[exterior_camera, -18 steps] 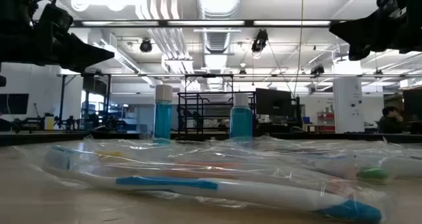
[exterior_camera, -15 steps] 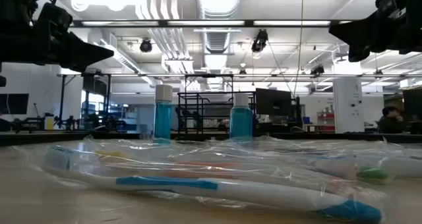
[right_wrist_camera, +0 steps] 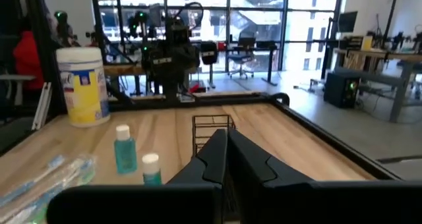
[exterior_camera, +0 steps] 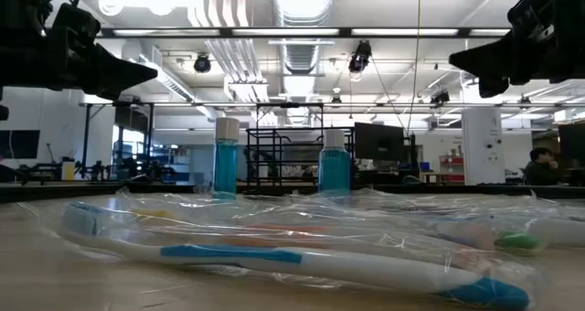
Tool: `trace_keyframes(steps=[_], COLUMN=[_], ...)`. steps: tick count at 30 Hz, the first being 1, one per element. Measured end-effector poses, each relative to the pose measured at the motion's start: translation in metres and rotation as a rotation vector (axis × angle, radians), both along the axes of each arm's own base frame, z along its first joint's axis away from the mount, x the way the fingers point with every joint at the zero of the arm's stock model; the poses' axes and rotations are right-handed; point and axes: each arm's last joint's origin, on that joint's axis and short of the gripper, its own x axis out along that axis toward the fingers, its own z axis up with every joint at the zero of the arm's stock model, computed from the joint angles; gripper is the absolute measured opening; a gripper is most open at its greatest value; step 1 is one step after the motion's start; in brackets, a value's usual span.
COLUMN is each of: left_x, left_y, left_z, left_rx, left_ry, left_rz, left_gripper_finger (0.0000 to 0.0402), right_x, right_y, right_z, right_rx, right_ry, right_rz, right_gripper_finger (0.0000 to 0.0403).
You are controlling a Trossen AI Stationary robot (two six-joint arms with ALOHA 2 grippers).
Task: Pick & Place toothbrushing station
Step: Put the top blue mouthwash into the black organizer
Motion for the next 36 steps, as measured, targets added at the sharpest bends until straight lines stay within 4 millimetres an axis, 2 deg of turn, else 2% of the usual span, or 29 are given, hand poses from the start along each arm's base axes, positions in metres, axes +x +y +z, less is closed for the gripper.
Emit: trace_keyframes(steps=[5,9,13,19,24,29,33,36], left_x=[0.000,0.001,0.002,0.003,0.003,0.003,0.003,0.003], left_y=[0.000,0.000,0.001,0.001,0.001,0.001,0.001,0.001], left_z=[0.000,-0.001,-0.003,-0.005,-0.006,-0.006,-0.006,-0.006], left_rx=[-0.001,-0.011,-0.024,-0.033,-0.034,-0.036,-0.038,-0.038], left_ry=[0.002,0.011,0.031,0.057,0.059,0.059,0.059,0.059], left_rz=[0.000,0.001,0.002,0.007,0.007,0.007,0.007,0.010], left_gripper_finger=[0.0005,0.0005,0.0005,0.0005,0.0005,0.0005,0.0005,0.0005], right_x=[0.009,0.024,0.052,0.104,0.146,0.185,0.211,0.231], right_y=[0.000,-0.001,-0.001,0.002,0.012,0.032,0.047,0.053], right_z=[0.013,0.042,0.072,0.101,0.117,0.129,0.130,0.123], right_rx=[-0.016,0.020,0.082,0.149,0.093,-0.028,-0.085,-0.114], right_ry=[0.033,0.131,0.337,0.607,0.751,0.905,1.022,1.082], right_rz=[-0.002,-0.001,0.002,-0.010,0.008,0.083,0.127,0.142], right_gripper_finger=[0.0009,0.0020,0.0049,0.0101,0.0141,0.0174,0.0191,0.0198])
